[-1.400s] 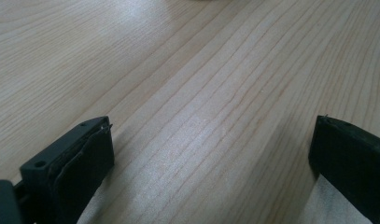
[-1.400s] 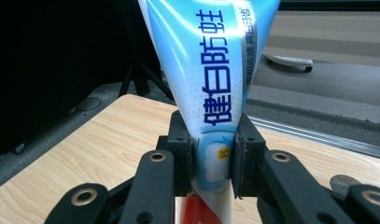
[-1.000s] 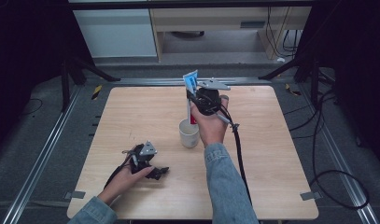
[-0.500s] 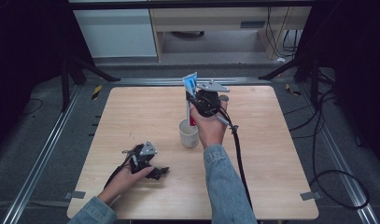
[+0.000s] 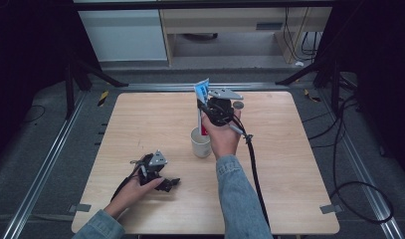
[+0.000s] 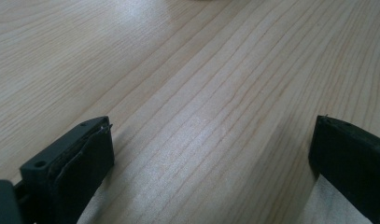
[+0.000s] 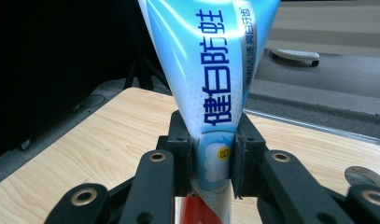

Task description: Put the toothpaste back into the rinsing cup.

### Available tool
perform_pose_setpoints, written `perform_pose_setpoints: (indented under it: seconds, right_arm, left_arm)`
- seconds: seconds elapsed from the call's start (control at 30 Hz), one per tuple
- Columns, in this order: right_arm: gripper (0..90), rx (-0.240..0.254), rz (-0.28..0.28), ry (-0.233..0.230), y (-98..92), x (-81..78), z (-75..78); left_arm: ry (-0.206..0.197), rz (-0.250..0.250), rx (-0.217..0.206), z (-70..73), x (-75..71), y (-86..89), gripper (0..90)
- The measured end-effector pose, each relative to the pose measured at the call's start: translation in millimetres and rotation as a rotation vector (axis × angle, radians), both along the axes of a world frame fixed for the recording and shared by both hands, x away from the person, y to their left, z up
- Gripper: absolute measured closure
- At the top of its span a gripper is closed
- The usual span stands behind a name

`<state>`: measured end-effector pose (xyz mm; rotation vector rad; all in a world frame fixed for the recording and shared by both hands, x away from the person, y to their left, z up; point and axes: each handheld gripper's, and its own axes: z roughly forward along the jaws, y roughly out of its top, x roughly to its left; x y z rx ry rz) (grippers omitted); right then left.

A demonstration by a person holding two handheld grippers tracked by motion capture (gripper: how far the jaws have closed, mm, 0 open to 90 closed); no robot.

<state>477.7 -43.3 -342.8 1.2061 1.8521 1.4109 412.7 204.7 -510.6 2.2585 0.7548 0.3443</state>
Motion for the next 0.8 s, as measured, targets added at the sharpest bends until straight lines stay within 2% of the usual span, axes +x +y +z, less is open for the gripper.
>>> perform_pose_setpoints:
  seconds: [0.8]
  right_arm:
    - [73.1, 0.004, -0.001, 0.008, 3.0, 0.6, -11.1]
  left_arm:
    - [0.000, 0.000, 0.000, 0.0, 0.0, 0.0, 0.0]
